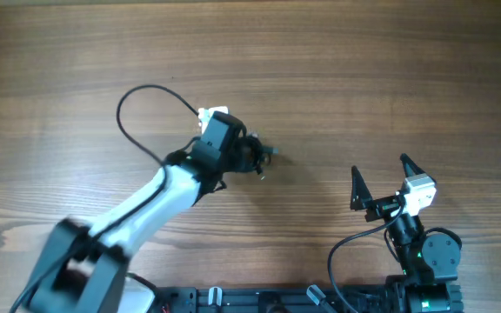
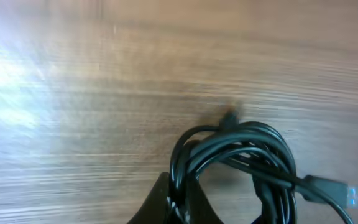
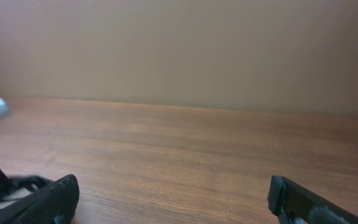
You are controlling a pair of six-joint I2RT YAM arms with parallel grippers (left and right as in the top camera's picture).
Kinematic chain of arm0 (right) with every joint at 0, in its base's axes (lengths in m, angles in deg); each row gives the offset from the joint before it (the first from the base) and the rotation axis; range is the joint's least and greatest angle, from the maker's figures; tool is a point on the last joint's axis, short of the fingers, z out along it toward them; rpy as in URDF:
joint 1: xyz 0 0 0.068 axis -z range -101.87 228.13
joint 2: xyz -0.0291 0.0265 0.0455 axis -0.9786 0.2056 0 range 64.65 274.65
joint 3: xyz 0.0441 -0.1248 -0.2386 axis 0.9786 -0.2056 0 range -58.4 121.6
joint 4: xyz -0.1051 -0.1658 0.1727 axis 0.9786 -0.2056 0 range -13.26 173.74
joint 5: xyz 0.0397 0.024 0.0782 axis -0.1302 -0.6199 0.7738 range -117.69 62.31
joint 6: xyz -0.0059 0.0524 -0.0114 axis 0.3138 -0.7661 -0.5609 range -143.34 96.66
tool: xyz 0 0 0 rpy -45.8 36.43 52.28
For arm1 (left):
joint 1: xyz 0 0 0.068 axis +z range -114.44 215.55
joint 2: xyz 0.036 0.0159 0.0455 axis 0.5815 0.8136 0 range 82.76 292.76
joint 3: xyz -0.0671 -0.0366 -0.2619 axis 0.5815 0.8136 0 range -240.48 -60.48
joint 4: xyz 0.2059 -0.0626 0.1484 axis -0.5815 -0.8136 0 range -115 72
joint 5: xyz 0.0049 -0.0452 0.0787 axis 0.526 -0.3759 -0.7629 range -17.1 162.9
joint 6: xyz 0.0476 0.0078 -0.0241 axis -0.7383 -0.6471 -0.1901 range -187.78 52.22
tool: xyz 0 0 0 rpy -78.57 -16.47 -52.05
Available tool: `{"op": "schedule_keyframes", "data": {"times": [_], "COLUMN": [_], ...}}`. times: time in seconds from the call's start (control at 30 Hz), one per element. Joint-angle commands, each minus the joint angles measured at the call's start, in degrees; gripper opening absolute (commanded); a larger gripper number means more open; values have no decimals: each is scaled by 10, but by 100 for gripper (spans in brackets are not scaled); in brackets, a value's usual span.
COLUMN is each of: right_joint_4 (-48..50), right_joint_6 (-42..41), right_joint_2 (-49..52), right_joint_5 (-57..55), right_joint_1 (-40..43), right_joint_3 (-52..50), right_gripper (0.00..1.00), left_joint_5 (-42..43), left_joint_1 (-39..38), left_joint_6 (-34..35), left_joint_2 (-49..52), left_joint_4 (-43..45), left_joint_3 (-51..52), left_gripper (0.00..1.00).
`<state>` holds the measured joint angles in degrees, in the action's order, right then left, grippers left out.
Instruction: Untangle cables
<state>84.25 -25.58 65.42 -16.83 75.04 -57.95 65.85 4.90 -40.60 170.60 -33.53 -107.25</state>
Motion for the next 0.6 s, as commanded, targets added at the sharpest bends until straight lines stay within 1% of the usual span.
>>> {"op": "schedule_keyframes", "data": {"times": [0.0, 0.13, 0.23, 0.27, 0.3, 0.33, 0.4, 0.47, 0.53, 0.57], "right_joint_4": [3, 3, 3, 3, 6, 8, 10, 12, 14, 16], "right_joint_6": [6, 6, 5, 3, -39, -88, -257, -477, -709, -773], "right_joint_2": [-6, -6, -6, -6, -6, -6, -6, -6, -5, -5], "right_joint_5": [-6, -6, -5, 1, 29, 43, 89, 144, 198, 205], "right_joint_1": [-2, -2, -2, -2, -2, -2, -2, -2, -2, -2], "right_joint_3": [-2, -2, -2, -2, -2, -2, -2, -2, -2, -2], "right_gripper": [100, 100, 100, 100, 99, 100, 100, 100, 100, 100], "left_joint_5": [-3, -6, -6, -6, -8, -12, -22, -29, -29, -29], "left_joint_1": [3, 3, 4, 6, 7, 8, 9, 9, 9, 9], "left_joint_6": [-116, -122, -151, -150, -150, -150, -150, -147, -129, -116], "left_joint_2": [-86, -158, -196, -208, -219, -226, -236, -241, -241, -241], "left_joint_4": [-24, -49, -58, -57, -56, -55, -55, -55, -55, -55], "left_joint_3": [-2, -2, -2, -2, -2, -2, -2, -2, -2, -2], "left_gripper": [4, 4, 4, 4, 4, 4, 4, 4, 4, 4]}}
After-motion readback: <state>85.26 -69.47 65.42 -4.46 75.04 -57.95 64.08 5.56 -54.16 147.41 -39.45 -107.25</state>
